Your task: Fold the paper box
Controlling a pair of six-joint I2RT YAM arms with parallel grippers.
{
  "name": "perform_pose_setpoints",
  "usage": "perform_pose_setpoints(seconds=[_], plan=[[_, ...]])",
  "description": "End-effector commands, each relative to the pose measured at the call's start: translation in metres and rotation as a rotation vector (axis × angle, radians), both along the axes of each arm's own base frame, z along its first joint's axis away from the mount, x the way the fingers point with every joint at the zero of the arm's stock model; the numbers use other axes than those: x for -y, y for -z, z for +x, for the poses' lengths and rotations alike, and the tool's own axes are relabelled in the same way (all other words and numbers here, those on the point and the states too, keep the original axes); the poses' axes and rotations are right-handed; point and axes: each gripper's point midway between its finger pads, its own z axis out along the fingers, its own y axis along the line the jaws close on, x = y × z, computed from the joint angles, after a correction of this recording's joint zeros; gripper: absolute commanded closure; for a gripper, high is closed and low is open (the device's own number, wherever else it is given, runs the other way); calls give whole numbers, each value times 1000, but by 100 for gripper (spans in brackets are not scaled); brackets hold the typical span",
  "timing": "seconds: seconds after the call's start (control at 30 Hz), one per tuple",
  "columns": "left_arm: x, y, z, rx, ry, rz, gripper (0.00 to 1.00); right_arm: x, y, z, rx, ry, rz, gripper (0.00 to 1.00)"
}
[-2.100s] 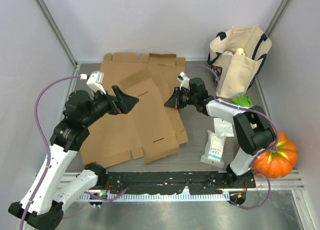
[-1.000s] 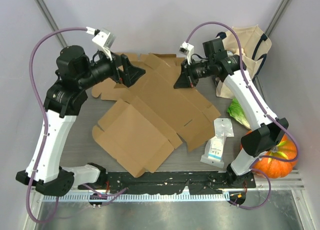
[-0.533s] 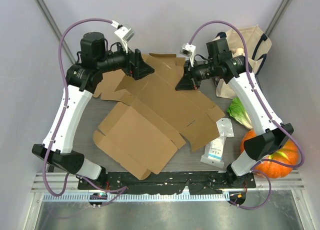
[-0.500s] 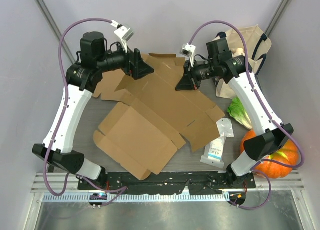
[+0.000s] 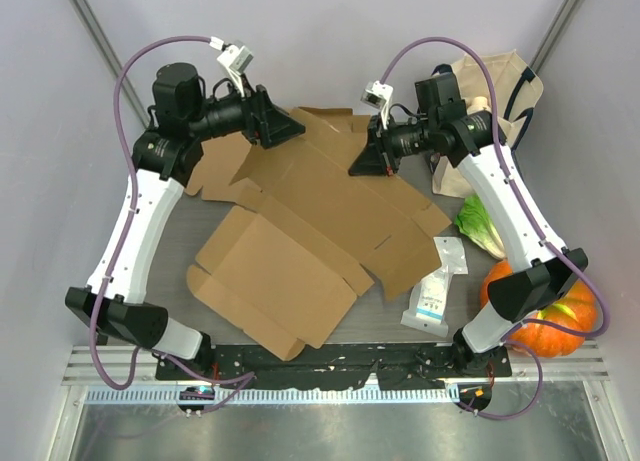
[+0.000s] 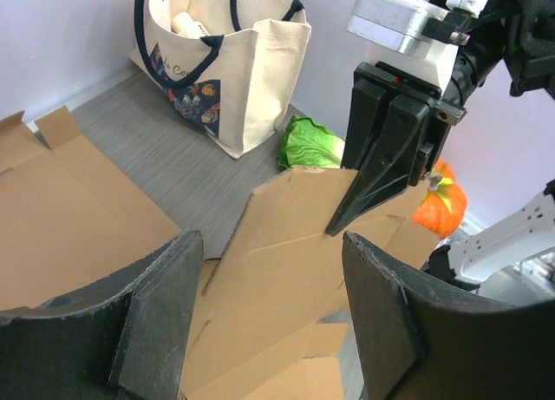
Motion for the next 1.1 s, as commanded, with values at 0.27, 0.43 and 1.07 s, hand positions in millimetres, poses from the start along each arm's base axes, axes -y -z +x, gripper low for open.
perform_pose_setpoints(seconds=[0.27, 0.43, 1.07], plan=[[5, -35, -35, 61, -15, -140, 41, -5, -30, 10, 102, 56, 70, 99], [16, -27, -37, 37, -1, -134, 41, -11, -33, 9, 100, 57, 86, 99], [37, 13, -18, -62, -51, -109, 53, -44, -56, -22, 204, -47, 158, 99]])
